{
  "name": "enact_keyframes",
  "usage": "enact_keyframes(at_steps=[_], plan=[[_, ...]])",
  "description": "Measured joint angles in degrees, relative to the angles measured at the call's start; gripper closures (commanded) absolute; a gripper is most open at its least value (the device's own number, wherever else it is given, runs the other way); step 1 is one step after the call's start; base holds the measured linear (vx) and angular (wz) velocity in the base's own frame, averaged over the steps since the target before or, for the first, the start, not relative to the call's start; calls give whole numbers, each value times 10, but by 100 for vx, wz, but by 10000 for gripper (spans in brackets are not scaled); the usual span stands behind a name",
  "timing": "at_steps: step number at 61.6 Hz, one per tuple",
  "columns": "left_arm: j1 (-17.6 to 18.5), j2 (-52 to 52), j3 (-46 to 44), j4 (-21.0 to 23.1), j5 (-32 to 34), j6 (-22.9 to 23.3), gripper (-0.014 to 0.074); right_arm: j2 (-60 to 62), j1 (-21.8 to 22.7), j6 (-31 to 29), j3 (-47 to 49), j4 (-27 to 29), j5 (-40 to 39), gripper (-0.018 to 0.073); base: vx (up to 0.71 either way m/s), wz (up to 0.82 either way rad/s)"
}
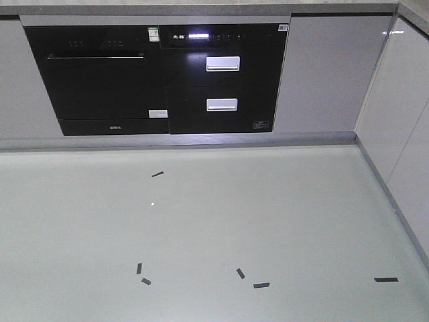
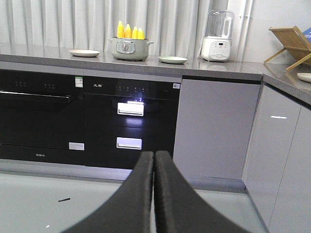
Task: Distribute corn equally
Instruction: 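Drive the base toward the counter with both arms held still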
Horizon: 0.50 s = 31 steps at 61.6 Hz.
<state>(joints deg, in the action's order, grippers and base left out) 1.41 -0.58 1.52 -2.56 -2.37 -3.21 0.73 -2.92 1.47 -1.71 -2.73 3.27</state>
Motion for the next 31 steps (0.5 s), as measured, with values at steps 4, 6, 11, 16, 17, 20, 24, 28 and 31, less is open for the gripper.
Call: enact_keyframes(at_steps=[4,6,11,16,17,20,24,28,31], plan=[[0,0,0,0,0,0,603,0,0,0,0,0,0,564,0,0],[0,0,0,0,0,0,603,0,0,0,0,0,0,564,0,0],[0,0,0,0,0,0,603,0,0,0,0,0,0,564,0,0],[0,0,0,0,0,0,603,0,0,0,0,0,0,564,0,0],[0,0,0,0,0,0,603,0,0,0,0,0,0,564,0,0],[0,0,0,0,0,0,603,0,0,0,0,0,0,564,0,0],[0,0,0,0,0,0,603,0,0,0,0,0,0,564,0,0],[0,0,0,0,0,0,603,0,0,0,0,0,0,564,0,1],[0,0,0,0,0,0,603,0,0,0,0,0,0,564,1,3]])
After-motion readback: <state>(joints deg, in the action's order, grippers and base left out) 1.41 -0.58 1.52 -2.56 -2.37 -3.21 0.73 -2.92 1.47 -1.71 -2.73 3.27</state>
